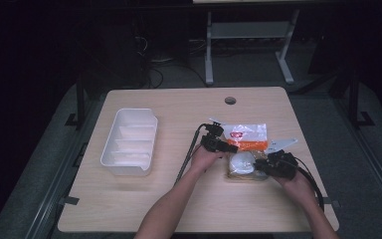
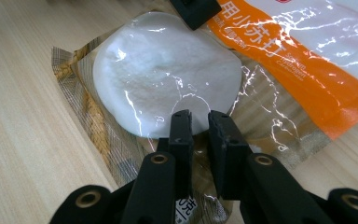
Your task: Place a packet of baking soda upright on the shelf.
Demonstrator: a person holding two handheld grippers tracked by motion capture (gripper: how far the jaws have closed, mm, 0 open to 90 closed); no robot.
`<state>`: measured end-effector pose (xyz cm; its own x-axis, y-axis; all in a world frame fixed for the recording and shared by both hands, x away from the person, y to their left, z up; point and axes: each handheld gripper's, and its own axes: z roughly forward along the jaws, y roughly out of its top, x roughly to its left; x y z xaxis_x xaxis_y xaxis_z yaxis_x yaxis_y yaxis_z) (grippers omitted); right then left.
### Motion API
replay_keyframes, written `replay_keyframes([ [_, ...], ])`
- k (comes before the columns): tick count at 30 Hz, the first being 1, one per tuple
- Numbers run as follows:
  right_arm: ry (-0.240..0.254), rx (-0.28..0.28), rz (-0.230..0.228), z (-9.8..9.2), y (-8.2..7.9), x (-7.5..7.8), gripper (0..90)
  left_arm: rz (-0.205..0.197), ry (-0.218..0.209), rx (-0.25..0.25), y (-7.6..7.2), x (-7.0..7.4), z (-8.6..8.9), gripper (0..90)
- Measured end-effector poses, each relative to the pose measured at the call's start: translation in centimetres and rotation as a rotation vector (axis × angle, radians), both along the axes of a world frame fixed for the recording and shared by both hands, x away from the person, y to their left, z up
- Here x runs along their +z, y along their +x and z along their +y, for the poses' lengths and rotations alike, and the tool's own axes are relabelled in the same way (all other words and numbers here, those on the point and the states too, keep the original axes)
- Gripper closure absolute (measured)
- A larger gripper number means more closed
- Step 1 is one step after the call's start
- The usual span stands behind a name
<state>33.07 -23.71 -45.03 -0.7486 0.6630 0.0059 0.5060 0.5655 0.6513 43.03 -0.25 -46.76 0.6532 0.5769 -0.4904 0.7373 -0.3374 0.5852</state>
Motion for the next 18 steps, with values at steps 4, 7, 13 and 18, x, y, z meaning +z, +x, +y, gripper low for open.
replay_keyframes([
  [4,0.005,-0.004,-0.002,-0.1,0.0,-0.1,72.9,-0.010,-0.021,-0.021,-0.1,0.3,0.0,85.1],
  [7,0.008,-0.008,0.004,-0.3,-0.1,0.1,65.9,-0.037,-0.029,-0.041,-0.5,0.8,0.0,87.8],
  [13,0.114,-0.064,-0.028,-2.3,-0.5,1.2,45.8,-0.108,-0.078,-0.098,-1.7,2.8,0.7,88.9],
  [18,0.178,-0.138,-0.097,-4.3,-1.1,2.0,36.0,-0.152,-0.100,-0.119,-2.5,4.2,1.4,89.1],
])
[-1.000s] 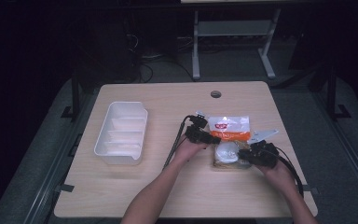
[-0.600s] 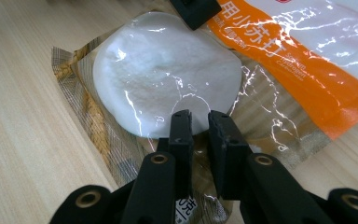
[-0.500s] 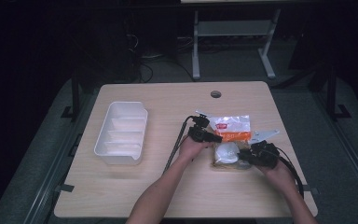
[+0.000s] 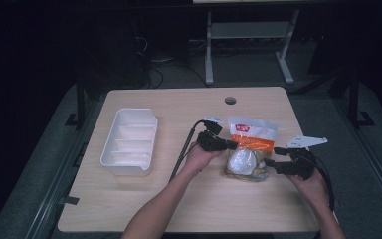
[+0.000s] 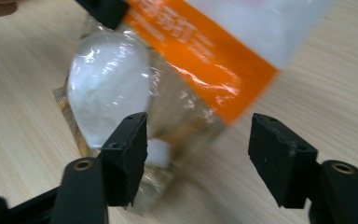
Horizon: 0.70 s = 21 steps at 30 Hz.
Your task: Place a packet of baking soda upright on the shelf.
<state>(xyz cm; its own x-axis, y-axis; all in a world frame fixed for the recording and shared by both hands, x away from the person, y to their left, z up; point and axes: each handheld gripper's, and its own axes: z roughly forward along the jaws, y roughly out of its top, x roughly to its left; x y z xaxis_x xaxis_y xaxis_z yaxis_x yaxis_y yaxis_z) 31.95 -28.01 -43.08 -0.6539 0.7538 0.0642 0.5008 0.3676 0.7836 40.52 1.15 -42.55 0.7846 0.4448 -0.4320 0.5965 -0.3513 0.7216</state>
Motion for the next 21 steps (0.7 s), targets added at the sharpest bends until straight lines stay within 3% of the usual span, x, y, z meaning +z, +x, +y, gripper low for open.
replay_keyframes([
  [4,0.054,0.005,0.013,-1.0,0.0,-0.3,32.9,-0.057,0.007,-0.022,-0.9,1.1,0.8,89.1],
  [9,0.119,0.067,0.058,-0.6,0.5,-1.0,32.5,-0.079,-0.002,-0.037,-1.3,1.4,1.4,89.1],
  [14,0.129,0.109,0.066,0.4,0.8,-1.1,33.3,-0.104,-0.017,-0.067,-1.9,1.5,1.8,89.0],
  [21,0.175,0.172,0.066,1.6,0.8,-1.1,43.2,-0.140,-0.023,-0.137,-2.8,2.0,1.8,88.9],
])
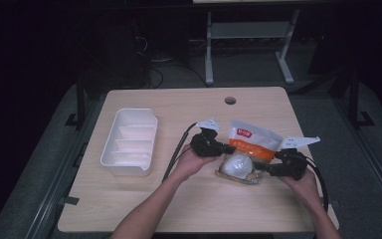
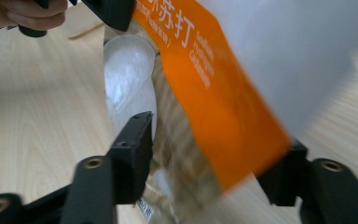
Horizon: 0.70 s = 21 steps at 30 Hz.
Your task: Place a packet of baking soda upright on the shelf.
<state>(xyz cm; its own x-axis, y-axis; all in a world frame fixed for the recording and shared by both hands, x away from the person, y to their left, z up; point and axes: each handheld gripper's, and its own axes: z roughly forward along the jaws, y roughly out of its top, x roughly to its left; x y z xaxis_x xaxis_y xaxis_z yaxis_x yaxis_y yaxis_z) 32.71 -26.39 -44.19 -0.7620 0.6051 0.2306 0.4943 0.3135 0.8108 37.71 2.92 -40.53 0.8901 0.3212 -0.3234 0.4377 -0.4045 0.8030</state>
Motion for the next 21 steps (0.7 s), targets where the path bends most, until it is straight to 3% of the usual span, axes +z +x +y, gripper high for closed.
replay_keyframes([
  [5,0.013,0.050,0.010,0.7,-0.1,-0.1,58.3,-0.014,0.024,-0.015,-0.4,-0.1,0.0,88.6],
  [6,0.021,0.068,0.014,0.9,-0.1,-0.1,67.6,-0.012,0.024,-0.012,-0.4,-0.2,0.1,88.5],
  [13,0.008,0.099,0.028,1.3,-0.3,0.2,87.1,-0.014,0.049,-0.004,-0.4,-0.8,0.6,85.0],
  [19,-0.023,0.098,0.005,1.9,-0.7,0.8,89.5,-0.048,0.075,0.001,-0.9,-0.6,1.2,76.7],
  [21,-0.011,0.101,0.007,1.8,-0.8,1.0,89.6,-0.074,0.093,0.007,-1.4,-0.5,1.5,68.5],
])
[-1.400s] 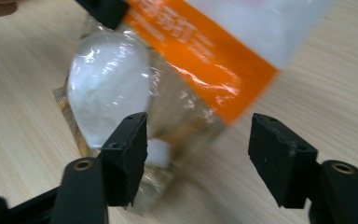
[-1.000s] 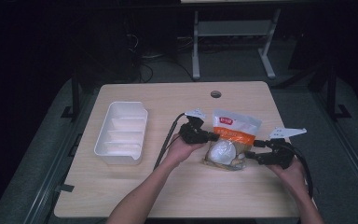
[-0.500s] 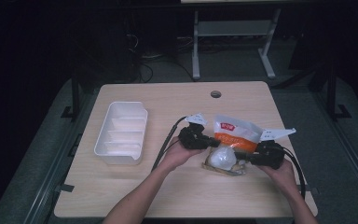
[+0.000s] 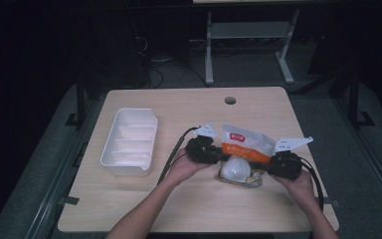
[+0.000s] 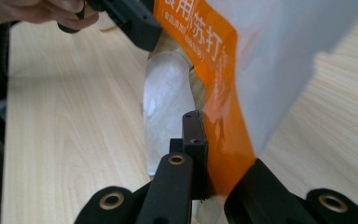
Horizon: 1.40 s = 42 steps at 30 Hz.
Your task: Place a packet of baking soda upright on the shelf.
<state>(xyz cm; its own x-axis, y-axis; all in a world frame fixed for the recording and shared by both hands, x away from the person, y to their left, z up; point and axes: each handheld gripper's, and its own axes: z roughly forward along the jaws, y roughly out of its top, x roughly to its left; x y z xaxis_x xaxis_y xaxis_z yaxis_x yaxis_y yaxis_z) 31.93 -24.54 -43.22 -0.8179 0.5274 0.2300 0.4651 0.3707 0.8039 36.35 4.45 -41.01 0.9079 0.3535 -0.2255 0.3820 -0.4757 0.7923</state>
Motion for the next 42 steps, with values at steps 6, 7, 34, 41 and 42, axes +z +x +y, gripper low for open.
replay_keyframes([
  [6,0.022,-0.008,0.012,-0.1,-0.2,0.2,89.7,-0.036,0.023,0.025,-1.1,-0.5,0.8,51.6],
  [7,0.018,-0.011,0.005,0.0,-0.5,0.3,89.7,-0.044,0.034,0.032,-1.4,-0.7,1.0,45.3],
  [34,0.010,-0.060,-0.042,0.6,-1.4,2.9,89.9,-0.122,0.124,0.024,-8.1,-3.2,7.0,33.9],
  [41,0.013,-0.080,-0.042,1.0,-0.9,3.7,89.9,-0.127,0.120,0.044,-9.3,-3.6,8.6,33.1],
  [42,0.009,-0.082,-0.044,1.0,-0.9,3.9,89.9,-0.132,0.119,0.046,-9.5,-3.6,8.8,33.1],
])
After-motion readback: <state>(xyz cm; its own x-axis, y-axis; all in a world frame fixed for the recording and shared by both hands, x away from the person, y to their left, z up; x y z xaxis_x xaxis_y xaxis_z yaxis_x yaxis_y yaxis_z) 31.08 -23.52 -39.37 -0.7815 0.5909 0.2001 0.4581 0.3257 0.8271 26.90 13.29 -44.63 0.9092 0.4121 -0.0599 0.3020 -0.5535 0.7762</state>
